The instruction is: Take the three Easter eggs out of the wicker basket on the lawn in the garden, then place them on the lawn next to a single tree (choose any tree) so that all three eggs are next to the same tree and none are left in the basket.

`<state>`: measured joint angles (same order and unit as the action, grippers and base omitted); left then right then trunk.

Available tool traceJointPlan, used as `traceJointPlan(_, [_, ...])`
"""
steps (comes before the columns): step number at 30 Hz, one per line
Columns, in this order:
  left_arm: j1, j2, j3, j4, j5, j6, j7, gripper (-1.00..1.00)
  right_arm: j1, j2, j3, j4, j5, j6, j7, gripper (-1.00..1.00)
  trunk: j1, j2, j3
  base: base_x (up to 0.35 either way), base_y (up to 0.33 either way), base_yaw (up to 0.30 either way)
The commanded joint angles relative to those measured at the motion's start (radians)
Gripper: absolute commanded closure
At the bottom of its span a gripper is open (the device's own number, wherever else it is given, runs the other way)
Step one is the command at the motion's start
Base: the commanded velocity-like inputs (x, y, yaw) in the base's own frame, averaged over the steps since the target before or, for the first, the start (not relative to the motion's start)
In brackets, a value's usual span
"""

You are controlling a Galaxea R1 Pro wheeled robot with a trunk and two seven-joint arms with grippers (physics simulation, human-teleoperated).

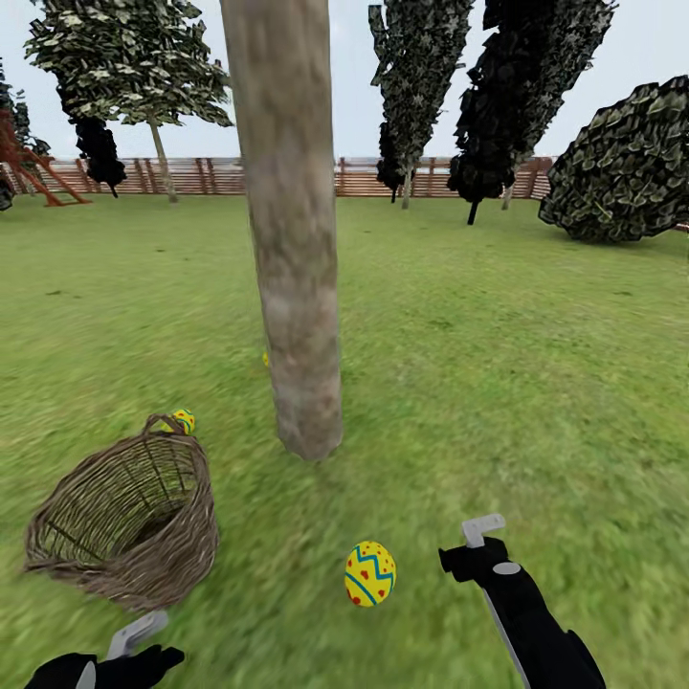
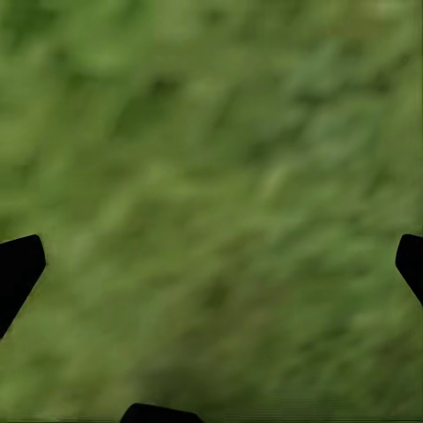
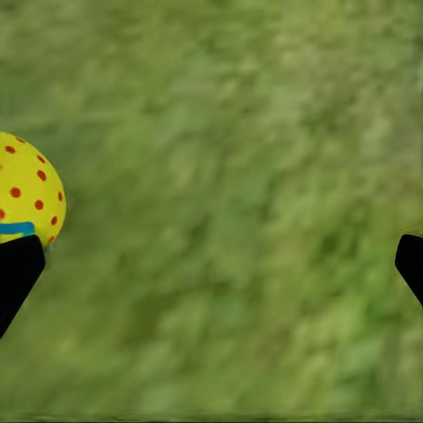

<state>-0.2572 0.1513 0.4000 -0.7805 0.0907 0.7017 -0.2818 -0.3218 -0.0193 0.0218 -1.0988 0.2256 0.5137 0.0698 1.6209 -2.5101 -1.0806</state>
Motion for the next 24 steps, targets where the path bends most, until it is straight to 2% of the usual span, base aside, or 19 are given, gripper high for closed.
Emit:
traceJointPlan(1, [0.000,-0.001,0.002,0.000,0.009,0.007,0.001,-1.00,0.000,-0.001,0.001,-0.002,0.011,0.006,0.007,-1.00,-0.001,0.000,0.003,-0.234,0.192,0.000])
traceJointPlan(10, [0.000,-0.001,0.003,0.001,0.010,0.008,0.001,-1.00,0.000,-0.001,0.001,-0.001,0.011,0.006,0.007,-1.00,-0.005,0.002,0.038,-0.138,0.070,0.000])
traceJointPlan(20, [0.000,-0.001,0.003,0.001,0.013,0.007,0.001,-1.00,0.000,-0.001,0.001,-0.001,0.011,0.006,0.007,-1.00,-0.010,0.004,0.077,-0.270,0.201,0.000])
traceJointPlan(24, [0.000,-0.001,0.003,0.001,0.012,0.008,0.001,-1.00,0.000,-0.001,0.000,0.012,0.011,0.006,0.007,-1.00,-0.011,0.005,0.092,-0.104,0.123,0.000])
